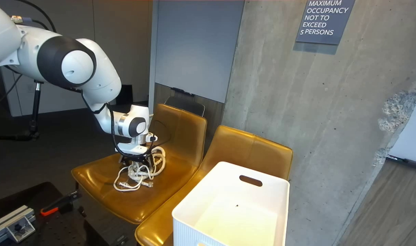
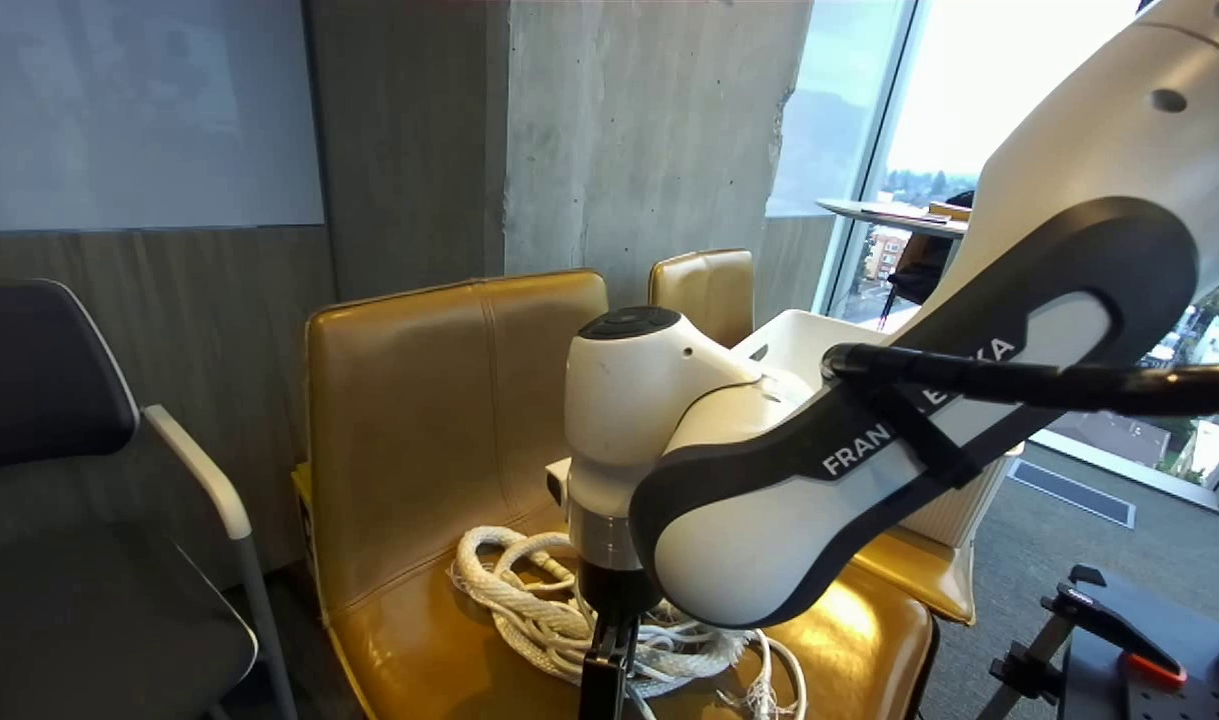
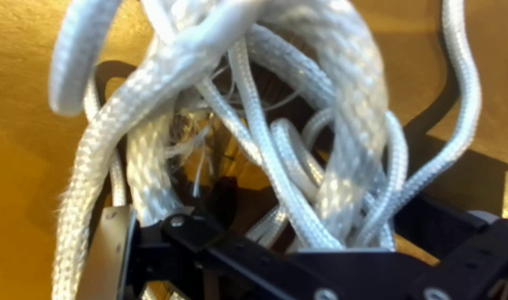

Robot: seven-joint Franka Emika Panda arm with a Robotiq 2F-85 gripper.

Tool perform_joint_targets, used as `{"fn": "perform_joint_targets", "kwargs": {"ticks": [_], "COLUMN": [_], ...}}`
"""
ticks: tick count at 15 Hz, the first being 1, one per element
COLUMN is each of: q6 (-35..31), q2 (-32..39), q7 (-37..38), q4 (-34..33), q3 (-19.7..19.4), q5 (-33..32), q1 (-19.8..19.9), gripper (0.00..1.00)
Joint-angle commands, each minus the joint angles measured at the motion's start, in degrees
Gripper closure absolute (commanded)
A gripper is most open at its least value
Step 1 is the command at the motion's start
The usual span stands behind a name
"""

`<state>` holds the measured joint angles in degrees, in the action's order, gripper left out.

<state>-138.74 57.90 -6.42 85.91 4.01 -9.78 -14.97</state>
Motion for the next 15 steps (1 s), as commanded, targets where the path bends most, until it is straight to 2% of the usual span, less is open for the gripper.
{"fn": "perform_joint_targets", "kwargs": {"ticks": [1,7,10,15], "q6": [0.7,0.3,0.4,0.7], "q2": [3.3,3.3,2.2,-2.9], "q7": [1.6,1.5,1.2,2.1], "q4": [-4.6,-4.0,-2.9,1.0], "q3": [-0.9,-1.0,-0.4,0.1], "q5": [-1.2,-0.8,-0.2,0.7], "q1": [-1.2,-0.7,-0.1,0.6], "gripper": [0.34,0.81,1.0,1.0]}}
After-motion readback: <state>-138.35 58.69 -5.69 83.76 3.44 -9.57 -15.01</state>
